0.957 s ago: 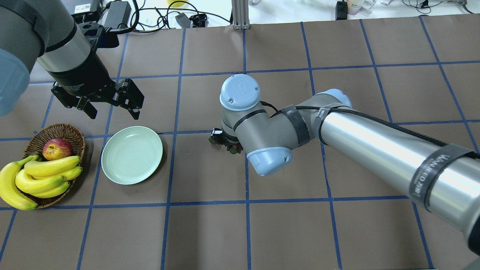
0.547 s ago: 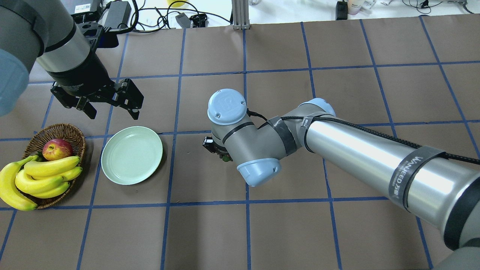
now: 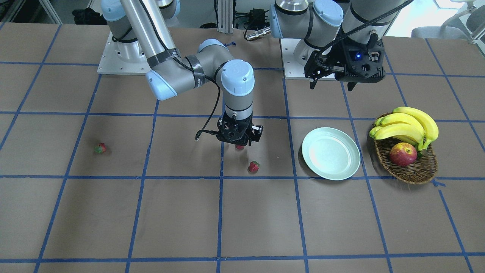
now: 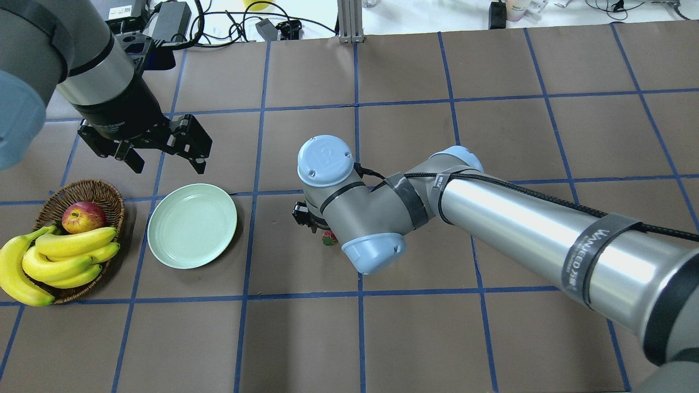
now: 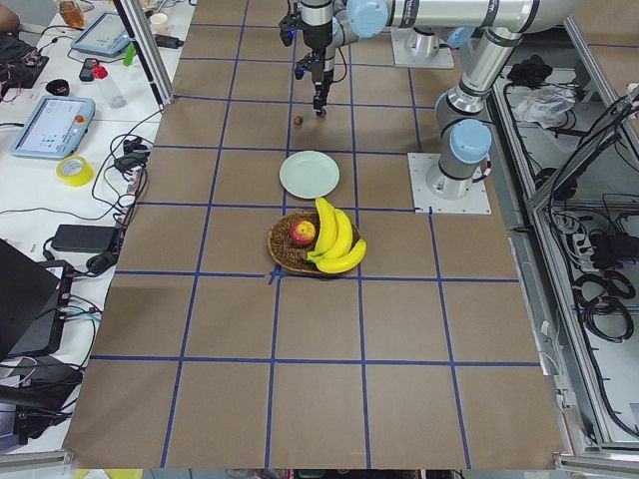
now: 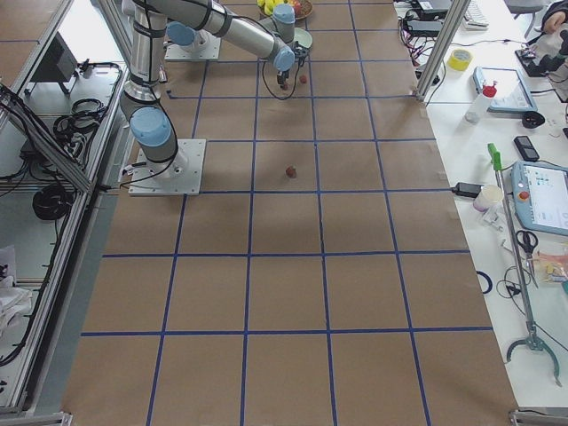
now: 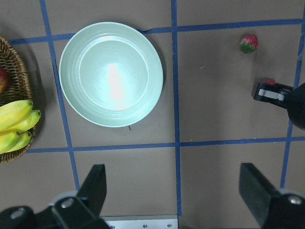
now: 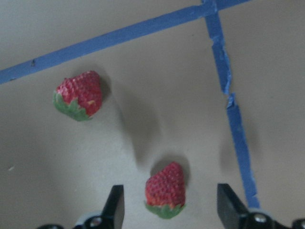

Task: Collect all strawberries into plate
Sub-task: 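Carry it toward the plate and release beside the first strawberry, then move the right gripper back to the last far strawberry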

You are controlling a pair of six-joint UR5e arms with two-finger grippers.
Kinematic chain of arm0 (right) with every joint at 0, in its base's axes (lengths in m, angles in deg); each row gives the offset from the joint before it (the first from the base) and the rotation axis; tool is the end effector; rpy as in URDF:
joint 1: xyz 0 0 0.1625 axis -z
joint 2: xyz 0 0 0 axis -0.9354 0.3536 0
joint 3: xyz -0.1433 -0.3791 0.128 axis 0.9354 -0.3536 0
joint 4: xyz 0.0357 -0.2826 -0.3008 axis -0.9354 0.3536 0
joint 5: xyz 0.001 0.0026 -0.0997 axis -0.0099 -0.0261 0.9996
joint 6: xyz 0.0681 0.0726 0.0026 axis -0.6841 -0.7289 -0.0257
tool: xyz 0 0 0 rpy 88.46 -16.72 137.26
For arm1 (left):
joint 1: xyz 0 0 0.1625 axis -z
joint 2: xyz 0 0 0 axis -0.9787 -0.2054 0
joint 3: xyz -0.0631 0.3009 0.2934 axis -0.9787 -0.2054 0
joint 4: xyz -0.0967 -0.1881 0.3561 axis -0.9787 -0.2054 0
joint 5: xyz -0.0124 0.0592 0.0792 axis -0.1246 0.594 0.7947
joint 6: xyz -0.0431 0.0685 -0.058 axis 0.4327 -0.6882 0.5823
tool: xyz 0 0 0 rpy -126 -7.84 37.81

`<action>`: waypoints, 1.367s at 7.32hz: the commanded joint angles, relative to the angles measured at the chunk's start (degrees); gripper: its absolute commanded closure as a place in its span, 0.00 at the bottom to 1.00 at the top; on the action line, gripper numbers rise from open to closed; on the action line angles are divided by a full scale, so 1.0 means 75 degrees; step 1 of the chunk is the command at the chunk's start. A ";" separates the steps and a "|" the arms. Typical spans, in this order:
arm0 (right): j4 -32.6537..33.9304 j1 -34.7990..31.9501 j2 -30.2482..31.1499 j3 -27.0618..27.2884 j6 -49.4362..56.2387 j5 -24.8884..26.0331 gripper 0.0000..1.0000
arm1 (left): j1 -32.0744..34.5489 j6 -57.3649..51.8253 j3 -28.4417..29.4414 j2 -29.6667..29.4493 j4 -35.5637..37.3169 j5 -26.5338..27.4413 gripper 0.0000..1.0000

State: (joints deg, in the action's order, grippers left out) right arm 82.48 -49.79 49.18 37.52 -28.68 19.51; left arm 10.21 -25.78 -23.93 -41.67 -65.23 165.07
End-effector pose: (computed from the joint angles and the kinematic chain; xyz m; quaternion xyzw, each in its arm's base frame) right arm 0.4026 -0.4390 0.2142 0.1360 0.9901 -0.0022 0.0340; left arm -0.1177 -0.4545 0.4782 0.0206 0.9993 0.0308 0.0112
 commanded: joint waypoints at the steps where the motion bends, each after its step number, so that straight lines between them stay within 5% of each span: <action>1: -0.1994 0.1628 0.1259 0.0045 0.2080 0.0031 0.00 | -0.0004 0.0001 0.0003 -0.0001 0.0026 -0.0030 0.00; 2: -0.2271 0.2810 0.1544 0.0056 0.3231 0.0100 0.00 | -0.0004 -0.0010 0.0003 -0.0001 0.0014 -0.0007 0.00; 4: -0.2321 0.4746 0.1652 0.0581 0.5817 0.1279 0.01 | -0.0004 -0.0022 0.0003 -0.0001 -0.0021 0.0075 0.00; 5: -0.2228 0.5730 0.1652 0.0944 0.7050 0.1192 0.03 | -0.0004 -0.0022 0.0003 -0.0001 -0.0021 0.0075 0.00; 8: 0.0052 0.6197 0.1594 0.2477 0.7262 0.0562 0.02 | -0.0004 -0.0022 0.0003 -0.0013 -0.0010 0.0075 0.00; 10: 0.0340 0.6209 0.1512 0.2553 0.7308 0.0558 0.06 | -0.0004 -0.0022 0.0003 -0.0001 0.0014 0.0064 0.00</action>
State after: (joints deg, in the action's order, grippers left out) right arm 83.36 -3.39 60.79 55.81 25.81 23.95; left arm 10.18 -25.94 -23.91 -41.72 -65.22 165.58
